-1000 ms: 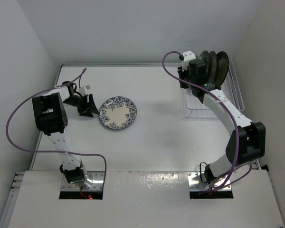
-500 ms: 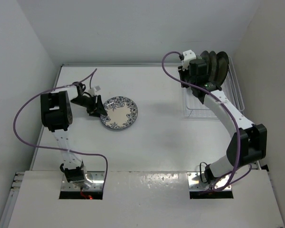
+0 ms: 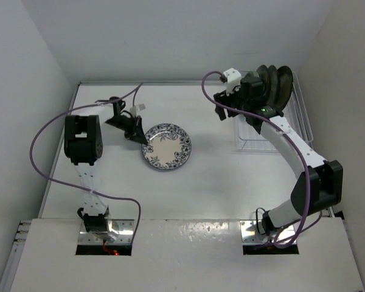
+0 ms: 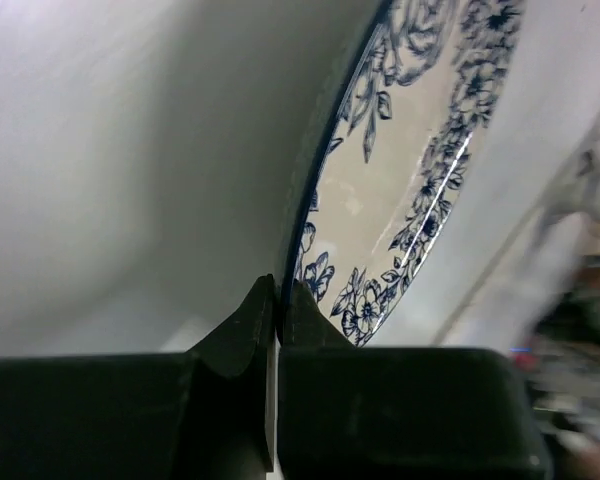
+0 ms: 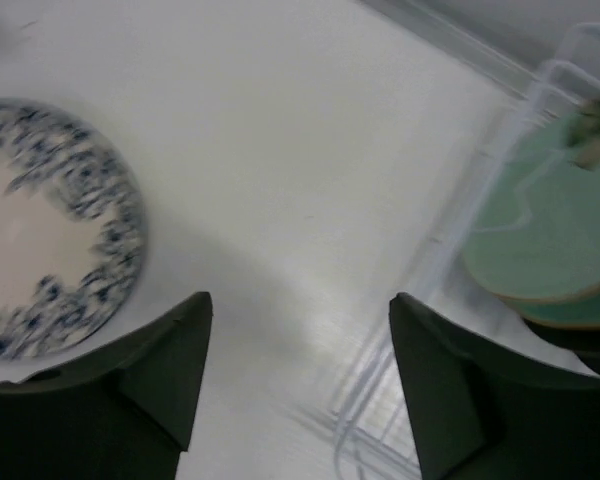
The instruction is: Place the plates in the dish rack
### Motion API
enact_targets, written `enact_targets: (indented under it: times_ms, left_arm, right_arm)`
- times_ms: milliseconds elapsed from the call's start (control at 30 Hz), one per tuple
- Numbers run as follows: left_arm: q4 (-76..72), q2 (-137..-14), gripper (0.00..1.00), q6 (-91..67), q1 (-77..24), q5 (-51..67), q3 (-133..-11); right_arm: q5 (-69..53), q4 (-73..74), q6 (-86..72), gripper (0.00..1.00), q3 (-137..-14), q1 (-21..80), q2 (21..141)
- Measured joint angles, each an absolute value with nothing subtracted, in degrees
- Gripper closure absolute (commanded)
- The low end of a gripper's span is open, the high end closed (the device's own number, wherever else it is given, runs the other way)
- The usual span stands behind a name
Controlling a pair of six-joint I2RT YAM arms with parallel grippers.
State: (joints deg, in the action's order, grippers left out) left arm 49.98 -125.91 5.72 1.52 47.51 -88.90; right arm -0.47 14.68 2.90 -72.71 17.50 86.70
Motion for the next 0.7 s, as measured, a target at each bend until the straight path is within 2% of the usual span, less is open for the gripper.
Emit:
enact_targets:
  times_ms: [200,367,433,500,533,600,633,667,700]
  left_arm:
    - [47.4,-112.6,1.0,17.8,-6.3,44.8,-94.4]
    - [47.0,-107.0,1.0,20.7,-8.8,56.9,-96.2]
    - [48.5,-106.6,1.0,21.5,-9.4,58.6,-96.2]
    - [49.1,-106.8,1.0,22.6,-9.6,58.5,-96.0]
    - [49.4,-106.8,1.0,23.1,-9.7,58.3,-95.8]
    - [49.6,-106.9,1.0,23.7,-9.8,57.5,-95.7]
    - [49.5,-106.9,1.0,24.0,-9.8,57.0,-95.7]
    - [49.4,-106.9,1.0,24.5,-9.8,56.4,-95.7]
    - [48.5,-107.0,1.0,25.3,-9.6,55.2,-95.7]
  right_arm:
    - [-19.2,18.0,2.5,0.13,-78.0,20.7,92.0]
    - [-27.9,15.2,-2.7,0.11,-79.0,22.3,98.1]
    - [-30.2,14.5,-5.1,0.15,-78.9,22.3,100.2]
    - [-30.3,13.8,-6.5,0.26,-78.6,22.3,101.4]
    - [-30.7,13.8,-7.5,0.45,-78.5,22.3,102.1]
    - [-32.2,13.3,-9.2,0.65,-78.5,22.5,102.7]
    - [-33.2,13.0,-9.8,0.91,-78.5,22.7,102.9]
    - [-34.1,12.7,-9.8,0.99,-78.5,22.7,102.9]
    - [-37.1,13.2,-10.2,1.0,-78.4,22.6,102.8]
